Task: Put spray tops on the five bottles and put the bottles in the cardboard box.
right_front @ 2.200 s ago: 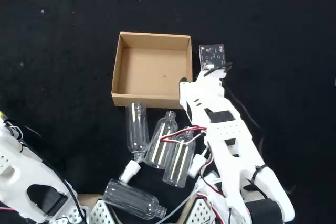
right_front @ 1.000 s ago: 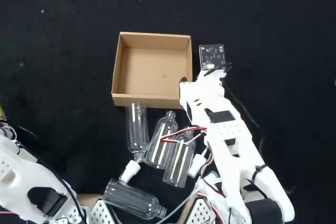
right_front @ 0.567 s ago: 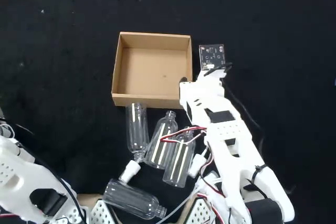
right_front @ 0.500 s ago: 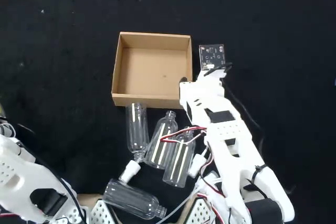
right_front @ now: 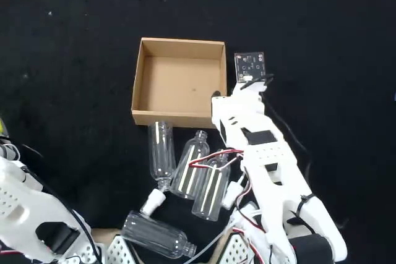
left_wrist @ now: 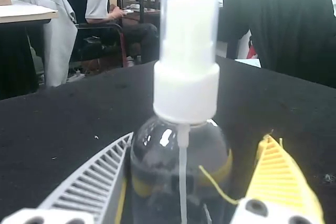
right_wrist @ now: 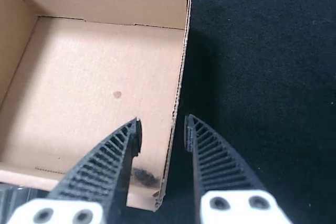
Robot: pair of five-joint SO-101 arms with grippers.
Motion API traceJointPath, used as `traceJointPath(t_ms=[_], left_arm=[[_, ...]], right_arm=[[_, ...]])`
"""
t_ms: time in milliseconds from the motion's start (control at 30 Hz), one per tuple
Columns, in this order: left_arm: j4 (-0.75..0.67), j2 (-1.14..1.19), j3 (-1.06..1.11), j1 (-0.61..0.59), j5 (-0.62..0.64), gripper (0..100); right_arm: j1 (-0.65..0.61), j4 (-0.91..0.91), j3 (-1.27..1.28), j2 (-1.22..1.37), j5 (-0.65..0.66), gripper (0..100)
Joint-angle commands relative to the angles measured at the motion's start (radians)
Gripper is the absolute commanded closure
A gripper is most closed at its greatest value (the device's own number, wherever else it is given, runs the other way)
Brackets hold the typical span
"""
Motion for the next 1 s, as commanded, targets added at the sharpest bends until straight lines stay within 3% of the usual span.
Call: traceJointPath(t_ms=[0,800,967], left_arm=[[-0.003,-0.052,-0.008,0.005,0.005,67],[-0.006,-0.054,-0.042,-0.013,0.005,67],[-0.098,-0.054,-0.03,-0.012,0.003,67]], right_arm=[[0.018,-0.028,-0.061,0.001,0.002,88.2],[0.018,-0.028,-0.061,0.001,0.002,88.2],[0.018,-0.028,-0.061,0.001,0.002,88.2]])
